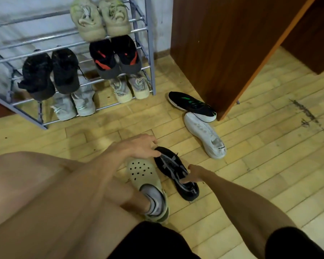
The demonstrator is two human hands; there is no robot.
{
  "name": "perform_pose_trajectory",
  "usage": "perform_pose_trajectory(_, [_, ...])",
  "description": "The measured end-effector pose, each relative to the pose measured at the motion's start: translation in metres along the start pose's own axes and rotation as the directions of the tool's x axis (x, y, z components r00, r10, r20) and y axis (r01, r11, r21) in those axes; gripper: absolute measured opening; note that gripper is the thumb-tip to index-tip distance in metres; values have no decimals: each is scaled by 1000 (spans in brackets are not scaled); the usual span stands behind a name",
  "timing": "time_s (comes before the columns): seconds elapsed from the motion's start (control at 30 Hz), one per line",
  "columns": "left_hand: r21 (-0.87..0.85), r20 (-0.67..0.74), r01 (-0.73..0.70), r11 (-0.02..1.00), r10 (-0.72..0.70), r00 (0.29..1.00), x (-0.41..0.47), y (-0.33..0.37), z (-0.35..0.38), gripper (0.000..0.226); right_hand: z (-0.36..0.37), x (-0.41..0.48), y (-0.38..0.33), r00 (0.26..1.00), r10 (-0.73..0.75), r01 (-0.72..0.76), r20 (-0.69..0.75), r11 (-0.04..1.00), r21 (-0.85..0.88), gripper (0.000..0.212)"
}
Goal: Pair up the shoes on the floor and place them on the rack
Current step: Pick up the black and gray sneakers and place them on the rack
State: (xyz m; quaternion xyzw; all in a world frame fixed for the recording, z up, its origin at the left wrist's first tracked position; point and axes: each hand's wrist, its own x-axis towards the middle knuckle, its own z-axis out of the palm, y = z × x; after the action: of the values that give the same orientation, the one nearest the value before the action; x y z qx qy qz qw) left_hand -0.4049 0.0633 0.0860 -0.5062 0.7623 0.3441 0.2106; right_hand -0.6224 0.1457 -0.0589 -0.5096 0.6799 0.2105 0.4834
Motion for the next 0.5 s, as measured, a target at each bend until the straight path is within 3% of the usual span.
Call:
perform_pose_trajectory(0.17, [16,32,18,1000,-19,999,7,-8,-1,57,29,22,-1,988,60,-75,-140,991,-107,83])
perform_pose_trajectory(0.37, [-75,14,18,997,-17,1000,8,-6,-5,80,2,26,-3,983,101,-115,151,989,90,51])
perform_pose_trajectory(0.5, [-98,3,49,994,-49,999,5,1,-6,77,-20,10,-10,991,37,-52,130,991,119,45])
